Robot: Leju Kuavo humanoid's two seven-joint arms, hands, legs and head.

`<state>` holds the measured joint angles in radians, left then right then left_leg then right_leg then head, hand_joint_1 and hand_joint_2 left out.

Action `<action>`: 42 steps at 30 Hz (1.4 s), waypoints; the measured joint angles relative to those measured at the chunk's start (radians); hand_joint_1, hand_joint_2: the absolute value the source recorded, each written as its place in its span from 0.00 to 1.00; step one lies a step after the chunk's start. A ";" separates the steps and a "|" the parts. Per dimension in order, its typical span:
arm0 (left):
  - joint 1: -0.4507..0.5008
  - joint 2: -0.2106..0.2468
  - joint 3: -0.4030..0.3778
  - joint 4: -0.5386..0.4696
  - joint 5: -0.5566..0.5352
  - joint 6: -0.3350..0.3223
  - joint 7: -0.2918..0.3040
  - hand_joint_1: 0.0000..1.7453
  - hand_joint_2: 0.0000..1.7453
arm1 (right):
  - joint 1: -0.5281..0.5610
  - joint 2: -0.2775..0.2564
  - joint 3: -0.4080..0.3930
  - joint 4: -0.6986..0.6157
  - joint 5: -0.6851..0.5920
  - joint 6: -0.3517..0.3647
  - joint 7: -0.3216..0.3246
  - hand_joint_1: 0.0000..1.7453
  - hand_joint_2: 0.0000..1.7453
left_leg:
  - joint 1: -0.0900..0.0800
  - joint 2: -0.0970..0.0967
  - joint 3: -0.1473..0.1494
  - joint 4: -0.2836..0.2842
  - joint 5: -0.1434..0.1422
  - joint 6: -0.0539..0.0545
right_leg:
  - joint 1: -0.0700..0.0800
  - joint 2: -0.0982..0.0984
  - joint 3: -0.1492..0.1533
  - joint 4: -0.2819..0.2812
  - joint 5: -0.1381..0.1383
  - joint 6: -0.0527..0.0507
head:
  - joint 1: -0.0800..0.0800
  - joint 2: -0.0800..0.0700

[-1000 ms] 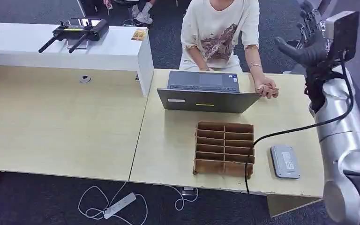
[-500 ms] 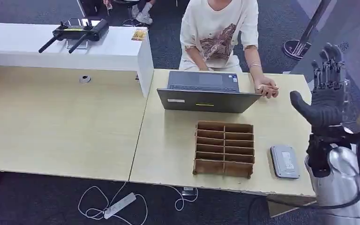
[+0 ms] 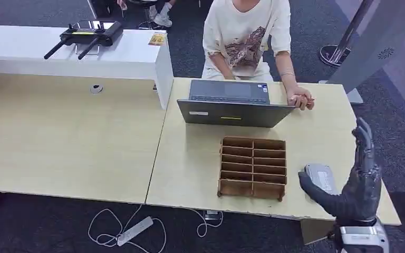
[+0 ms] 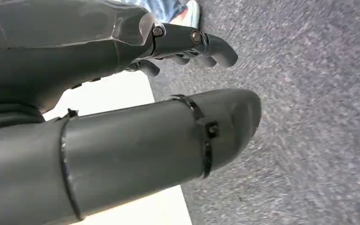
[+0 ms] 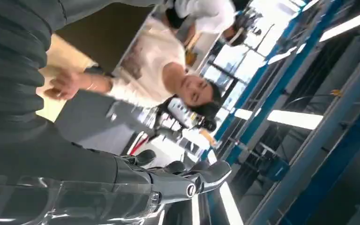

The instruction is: Pass the card to the sensor for recognition and then transmit it.

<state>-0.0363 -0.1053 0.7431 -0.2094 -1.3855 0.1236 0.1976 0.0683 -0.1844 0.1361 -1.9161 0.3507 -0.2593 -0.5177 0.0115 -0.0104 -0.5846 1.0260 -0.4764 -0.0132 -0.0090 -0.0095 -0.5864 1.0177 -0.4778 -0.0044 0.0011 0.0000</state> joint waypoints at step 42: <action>0.000 0.017 0.001 0.000 -0.051 -0.035 0.014 0.00 0.00 | 0.143 0.077 0.170 0.169 0.910 -0.147 0.643 0.00 1.00 | 0.000 0.001 0.000 0.000 0.000 0.000 | 0.000 0.001 0.000 0.000 -0.001 -0.001 | 0.000 0.000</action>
<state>-0.0359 -0.0881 0.7439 -0.2094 -1.4366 0.0881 0.2113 0.2109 -0.1072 0.3060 -1.7475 1.2612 -0.4063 0.1248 0.0113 -0.0092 -0.5843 1.0258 -0.4765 -0.0131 -0.0092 -0.0086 -0.5862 1.0175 -0.4783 -0.0052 0.0015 0.0000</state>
